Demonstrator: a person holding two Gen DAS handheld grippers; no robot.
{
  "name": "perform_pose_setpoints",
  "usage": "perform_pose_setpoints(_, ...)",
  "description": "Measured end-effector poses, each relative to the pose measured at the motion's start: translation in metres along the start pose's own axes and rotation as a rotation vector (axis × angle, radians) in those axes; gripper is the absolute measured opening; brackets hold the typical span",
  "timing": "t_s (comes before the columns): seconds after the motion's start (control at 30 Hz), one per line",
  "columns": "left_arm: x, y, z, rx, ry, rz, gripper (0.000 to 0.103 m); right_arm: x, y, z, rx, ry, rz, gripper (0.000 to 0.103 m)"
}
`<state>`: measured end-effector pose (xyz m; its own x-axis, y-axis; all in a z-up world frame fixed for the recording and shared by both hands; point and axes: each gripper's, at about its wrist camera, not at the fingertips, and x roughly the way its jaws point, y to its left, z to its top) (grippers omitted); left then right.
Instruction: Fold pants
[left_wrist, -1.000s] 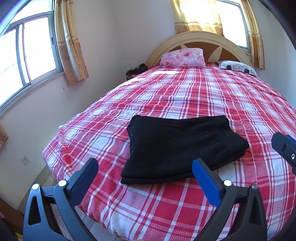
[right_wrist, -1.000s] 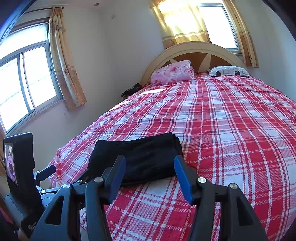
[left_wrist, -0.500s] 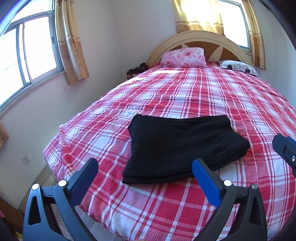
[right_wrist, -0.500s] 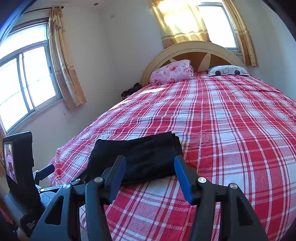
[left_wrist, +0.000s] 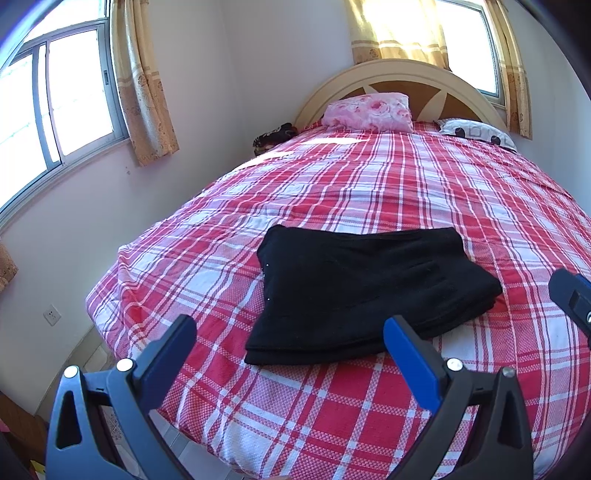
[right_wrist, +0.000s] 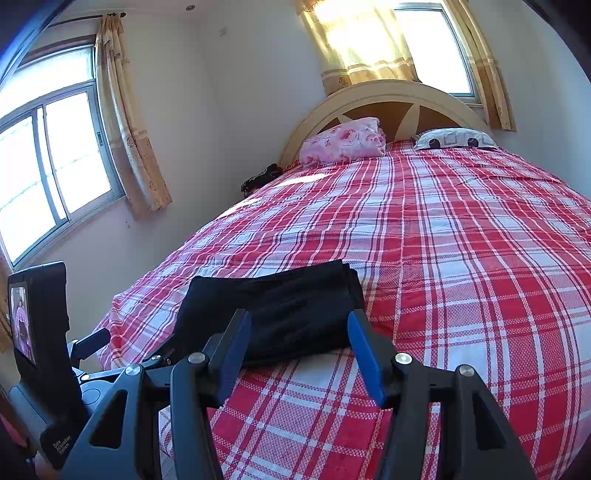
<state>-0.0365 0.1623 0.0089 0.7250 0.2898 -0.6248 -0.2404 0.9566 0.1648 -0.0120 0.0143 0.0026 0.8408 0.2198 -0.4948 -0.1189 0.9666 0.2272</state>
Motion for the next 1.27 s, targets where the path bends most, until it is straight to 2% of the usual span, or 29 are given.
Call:
perform_pose_setpoints(0.53, 0.0008, -0.0009, 0.0019, 0.002, 0.002, 0.002, 0.103, 0.0001, -0.0027, -0.0002, 0.010, 0.001, -0.004, 0.057)
perform_pose_setpoints(0.73, 0.0041, -0.0016, 0.0026, -0.009, 0.018, -0.030, 0.103, 0.0020, -0.0030, -0.0015, 0.013, 0.007, -0.007, 0.057)
perform_pose_setpoints(1.03, 0.0052, -0.0014, 0.0061, -0.007, 0.003, -0.018, 0.103, 0.0037, -0.0036, -0.0017, 0.021, 0.007, -0.012, 0.057)
perform_pose_setpoints(1.13, 0.0056, 0.0006, 0.0076, -0.020, -0.010, -0.066, 0.103, 0.0042, -0.0036, -0.0016, 0.020, 0.008, -0.014, 0.057)
perform_pose_setpoints(1.27, 0.0093, 0.0029, 0.0096, -0.013, -0.009, -0.049, 0.103, 0.0058, -0.0047, -0.0017, 0.023, 0.010, -0.017, 0.057)
